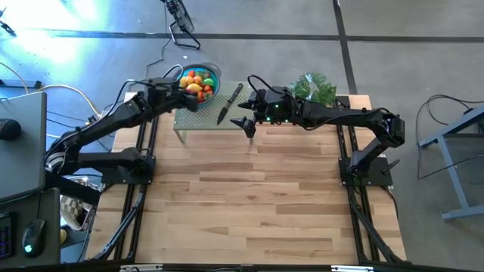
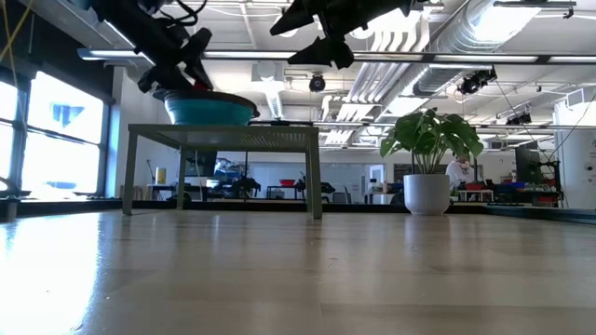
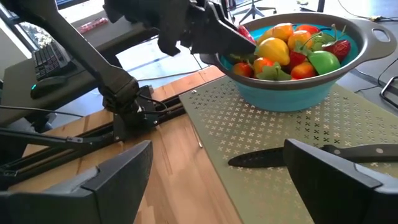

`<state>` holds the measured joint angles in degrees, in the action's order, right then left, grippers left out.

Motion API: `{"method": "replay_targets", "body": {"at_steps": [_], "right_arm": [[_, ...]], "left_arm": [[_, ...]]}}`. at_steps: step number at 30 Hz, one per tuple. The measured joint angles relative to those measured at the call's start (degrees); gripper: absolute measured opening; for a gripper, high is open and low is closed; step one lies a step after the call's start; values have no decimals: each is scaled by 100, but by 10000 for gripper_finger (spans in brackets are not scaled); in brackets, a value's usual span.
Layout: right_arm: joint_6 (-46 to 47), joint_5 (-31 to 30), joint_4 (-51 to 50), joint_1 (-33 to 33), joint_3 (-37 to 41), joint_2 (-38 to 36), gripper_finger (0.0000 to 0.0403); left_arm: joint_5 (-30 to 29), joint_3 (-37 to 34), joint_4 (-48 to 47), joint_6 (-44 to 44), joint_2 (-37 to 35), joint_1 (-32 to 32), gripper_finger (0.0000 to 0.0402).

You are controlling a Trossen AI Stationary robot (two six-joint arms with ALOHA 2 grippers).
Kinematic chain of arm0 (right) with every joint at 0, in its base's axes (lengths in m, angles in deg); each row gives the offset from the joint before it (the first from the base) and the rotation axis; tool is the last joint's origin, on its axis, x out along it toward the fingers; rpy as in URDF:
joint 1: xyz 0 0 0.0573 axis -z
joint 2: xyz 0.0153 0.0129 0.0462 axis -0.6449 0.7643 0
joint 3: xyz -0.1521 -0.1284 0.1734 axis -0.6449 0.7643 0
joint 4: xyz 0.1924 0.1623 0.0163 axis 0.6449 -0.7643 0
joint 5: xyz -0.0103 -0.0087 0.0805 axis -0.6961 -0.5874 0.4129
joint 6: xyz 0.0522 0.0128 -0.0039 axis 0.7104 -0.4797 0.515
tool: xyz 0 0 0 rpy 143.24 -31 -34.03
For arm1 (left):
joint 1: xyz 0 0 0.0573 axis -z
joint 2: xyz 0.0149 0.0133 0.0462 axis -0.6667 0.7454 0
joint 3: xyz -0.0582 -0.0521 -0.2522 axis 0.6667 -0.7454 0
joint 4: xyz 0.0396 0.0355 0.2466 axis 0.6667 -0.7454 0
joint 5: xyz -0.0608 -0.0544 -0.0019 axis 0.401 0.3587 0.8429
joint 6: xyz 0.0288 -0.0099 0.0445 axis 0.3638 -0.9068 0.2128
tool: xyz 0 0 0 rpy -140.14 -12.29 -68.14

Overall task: Pick & Place Fruit
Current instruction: Put the strawberry into the strainer bowl on the shelf, then return to Home Position

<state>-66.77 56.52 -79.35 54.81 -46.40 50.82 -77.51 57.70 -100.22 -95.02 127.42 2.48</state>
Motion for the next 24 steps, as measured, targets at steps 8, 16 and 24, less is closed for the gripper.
{"method": "replay_targets", "body": {"at_steps": [8, 16, 24], "right_arm": [[9, 2, 0, 0, 0, 2, 352], [4, 24, 0, -2, 0, 2, 352], [-6, 48, 0, -2, 0, 2, 352]], "left_arm": [[-5, -2, 76, -107, 77, -2, 150], [-7, -2, 80, -96, 77, -2, 173], [313, 241, 79, 186, 75, -2, 217]]}}
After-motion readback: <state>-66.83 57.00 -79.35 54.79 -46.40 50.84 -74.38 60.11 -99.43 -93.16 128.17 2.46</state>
